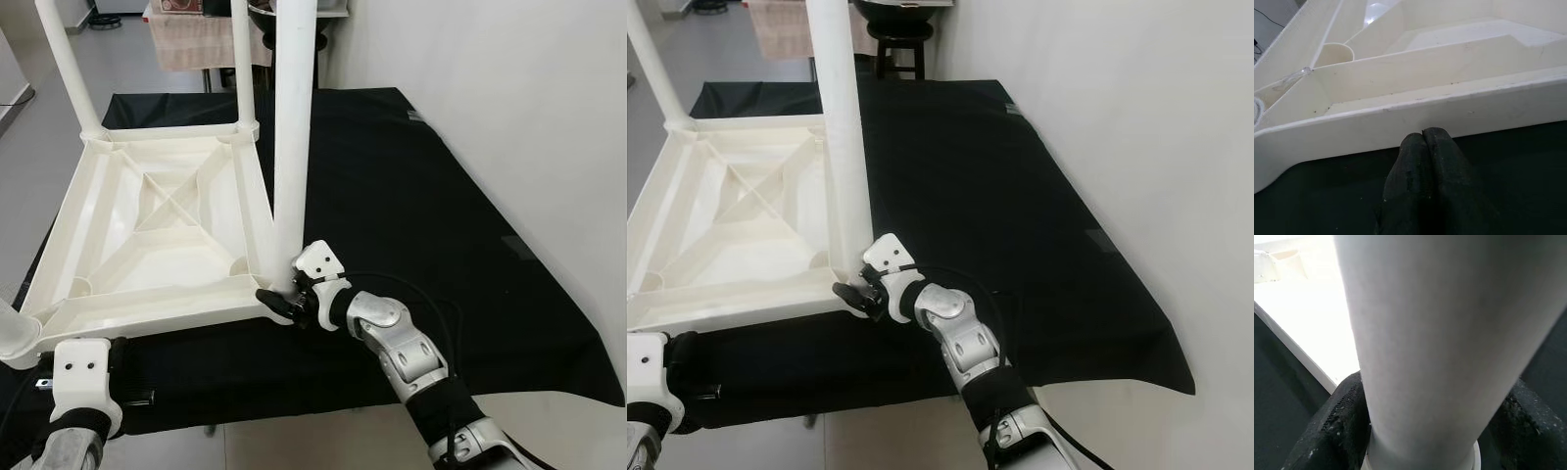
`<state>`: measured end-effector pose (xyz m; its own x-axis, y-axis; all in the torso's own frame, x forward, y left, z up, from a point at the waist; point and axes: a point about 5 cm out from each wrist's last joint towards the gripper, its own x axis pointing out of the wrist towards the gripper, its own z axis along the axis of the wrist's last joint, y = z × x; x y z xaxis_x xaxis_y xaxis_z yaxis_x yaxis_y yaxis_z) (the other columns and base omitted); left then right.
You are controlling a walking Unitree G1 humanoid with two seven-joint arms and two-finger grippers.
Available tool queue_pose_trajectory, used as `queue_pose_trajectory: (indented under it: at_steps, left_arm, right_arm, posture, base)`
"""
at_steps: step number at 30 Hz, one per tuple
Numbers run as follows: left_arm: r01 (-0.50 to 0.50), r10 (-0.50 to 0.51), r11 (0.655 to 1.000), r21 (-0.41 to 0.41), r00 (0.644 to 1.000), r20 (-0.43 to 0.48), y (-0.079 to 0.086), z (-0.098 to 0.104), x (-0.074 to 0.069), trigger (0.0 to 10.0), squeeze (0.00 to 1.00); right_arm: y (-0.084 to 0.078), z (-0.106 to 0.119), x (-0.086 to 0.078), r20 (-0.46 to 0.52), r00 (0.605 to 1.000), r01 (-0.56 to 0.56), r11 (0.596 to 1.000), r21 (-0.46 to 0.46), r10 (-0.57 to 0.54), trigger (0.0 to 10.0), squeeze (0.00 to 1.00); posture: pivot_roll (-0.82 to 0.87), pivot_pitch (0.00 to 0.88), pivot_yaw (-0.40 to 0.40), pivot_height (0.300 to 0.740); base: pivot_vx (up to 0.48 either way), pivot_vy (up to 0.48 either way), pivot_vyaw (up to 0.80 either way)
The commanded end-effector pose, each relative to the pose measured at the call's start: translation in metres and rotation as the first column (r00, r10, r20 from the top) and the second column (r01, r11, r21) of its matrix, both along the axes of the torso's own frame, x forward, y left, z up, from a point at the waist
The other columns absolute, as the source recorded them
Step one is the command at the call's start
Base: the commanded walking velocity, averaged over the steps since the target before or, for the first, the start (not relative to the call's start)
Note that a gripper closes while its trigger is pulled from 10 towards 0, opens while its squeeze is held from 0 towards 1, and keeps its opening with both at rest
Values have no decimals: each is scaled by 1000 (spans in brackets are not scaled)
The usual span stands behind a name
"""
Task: Building children table
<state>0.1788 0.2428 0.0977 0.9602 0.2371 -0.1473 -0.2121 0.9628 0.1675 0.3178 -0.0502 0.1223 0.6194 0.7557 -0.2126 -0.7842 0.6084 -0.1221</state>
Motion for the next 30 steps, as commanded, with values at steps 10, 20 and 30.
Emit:
queue_pose_trajectory:
  at_steps: [10,20,30]
  left_arm:
    - [76,-77,997,-17,996,-54,-13,-9,-12,10000,0]
    - [79,-79,997,13,996,-48,-14,-3,-26,10000,0]
    - [178,-168,978,107,981,-94,-29,2,-52,10000,0]
  right_arm:
    - [-22,-4,-8,-41,999,20,998,59,-18,10000,0]
    - [-42,-6,-29,-49,998,-20,990,142,27,10000,0]
    - [-51,-3,-34,-34,997,-65,981,184,72,10000,0]
  posture:
    - [111,87,-72,740]
    - [117,100,-63,740]
    - [146,105,-74,740]
  base:
    - [0,0,0]
    - [0,0,0]
    - [0,0,0]
